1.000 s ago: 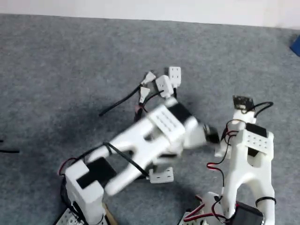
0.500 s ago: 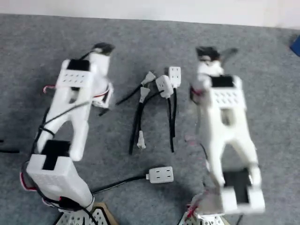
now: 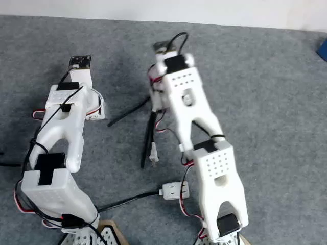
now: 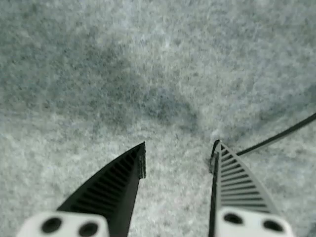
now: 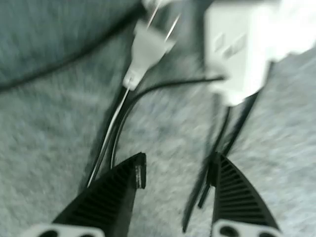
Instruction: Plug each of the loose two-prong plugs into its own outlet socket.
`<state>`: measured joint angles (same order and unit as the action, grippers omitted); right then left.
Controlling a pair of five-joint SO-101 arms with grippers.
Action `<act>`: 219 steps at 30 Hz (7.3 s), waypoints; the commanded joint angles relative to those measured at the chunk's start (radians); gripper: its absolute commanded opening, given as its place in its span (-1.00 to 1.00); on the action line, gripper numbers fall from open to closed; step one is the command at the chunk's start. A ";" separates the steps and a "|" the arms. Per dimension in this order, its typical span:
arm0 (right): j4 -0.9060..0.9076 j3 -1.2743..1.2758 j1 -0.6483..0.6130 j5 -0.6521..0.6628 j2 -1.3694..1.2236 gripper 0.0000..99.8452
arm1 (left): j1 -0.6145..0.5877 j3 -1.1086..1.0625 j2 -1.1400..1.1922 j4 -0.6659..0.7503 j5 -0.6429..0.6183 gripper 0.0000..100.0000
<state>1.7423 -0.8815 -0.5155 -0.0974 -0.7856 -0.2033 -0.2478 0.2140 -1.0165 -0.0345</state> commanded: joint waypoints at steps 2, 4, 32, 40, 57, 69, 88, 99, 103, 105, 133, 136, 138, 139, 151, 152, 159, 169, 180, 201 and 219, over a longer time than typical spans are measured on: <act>0.024 0.157 -0.085 -0.014 0.071 -0.60 | -0.007 -0.027 -0.018 0.064 -0.006 -0.54; 0.024 0.231 -0.107 -0.012 0.147 -0.60 | -0.007 -0.031 -0.018 0.069 -0.006 -0.55; -0.173 0.591 -0.257 0.006 0.302 -0.60 | -0.004 -0.031 -0.018 0.066 -0.005 -0.55; -0.166 0.545 -0.262 -0.025 0.312 -0.60 | -0.002 -0.031 -0.018 0.066 -0.005 -0.55; -0.220 0.558 -0.298 -0.083 0.303 -0.60 | -0.002 -0.031 -0.018 0.066 -0.003 -0.55; -0.315 0.628 -0.196 -0.043 0.177 -0.60 | -0.002 -0.033 -0.018 0.063 -0.003 -0.55; -0.208 0.582 -0.054 -0.028 0.352 -0.96 | -0.002 -0.033 -0.018 0.064 -0.003 -0.55; -0.216 0.585 0.013 0.092 0.321 -0.62 | -0.002 -0.033 -0.018 0.063 -0.003 -0.55; -0.262 0.581 0.024 0.098 0.254 -0.65 | -0.002 -0.035 -0.018 0.063 -0.003 -0.55; -0.274 0.581 0.025 0.098 0.223 -0.65 | -0.002 -0.035 -0.018 0.063 -0.003 -0.55; -0.309 0.595 -0.081 -0.157 0.188 -0.66 | -0.002 -0.042 -0.018 0.066 -0.003 -0.55; -0.352 0.607 -0.061 -0.149 0.188 -0.66 | -0.002 -0.042 -0.018 0.066 -0.003 -0.55; -0.366 0.605 -0.042 -0.149 0.188 -0.66 | -0.002 -0.042 -0.018 0.066 -0.003 -0.55; -0.366 0.605 -0.033 -0.147 0.188 -0.66 | -0.002 -0.042 -0.018 0.064 -0.003 -0.55; -0.366 0.607 -0.013 -0.107 0.186 -0.96 | -0.002 -0.042 -0.018 0.063 -0.003 -0.55; -0.367 0.607 -0.013 -0.106 0.186 -0.94 | -0.002 -0.042 -0.018 0.063 -0.003 -0.55; -0.364 0.599 -0.013 -0.106 0.154 -0.99 | -0.002 -0.044 -0.018 0.063 -0.003 -0.55; 0.027 0.077 0.042 0.077 0.401 -0.99 | 0.133 -0.004 -0.039 0.000 0.138 -0.54; -0.104 0.889 0.113 0.120 1.201 -0.99 | 0.335 -0.102 -0.699 -0.255 0.275 -0.54; -0.702 1.431 -0.240 -0.015 1.277 -0.99 | 0.575 -1.109 -1.828 0.043 0.322 -0.23; -0.260 1.141 -0.156 0.061 1.225 -0.99 | 0.479 -1.155 -1.828 0.127 0.325 -0.23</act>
<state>1.4369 0.3061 -0.7027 -0.0729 0.4250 0.2923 -1.4047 -1.6088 -0.9091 0.2816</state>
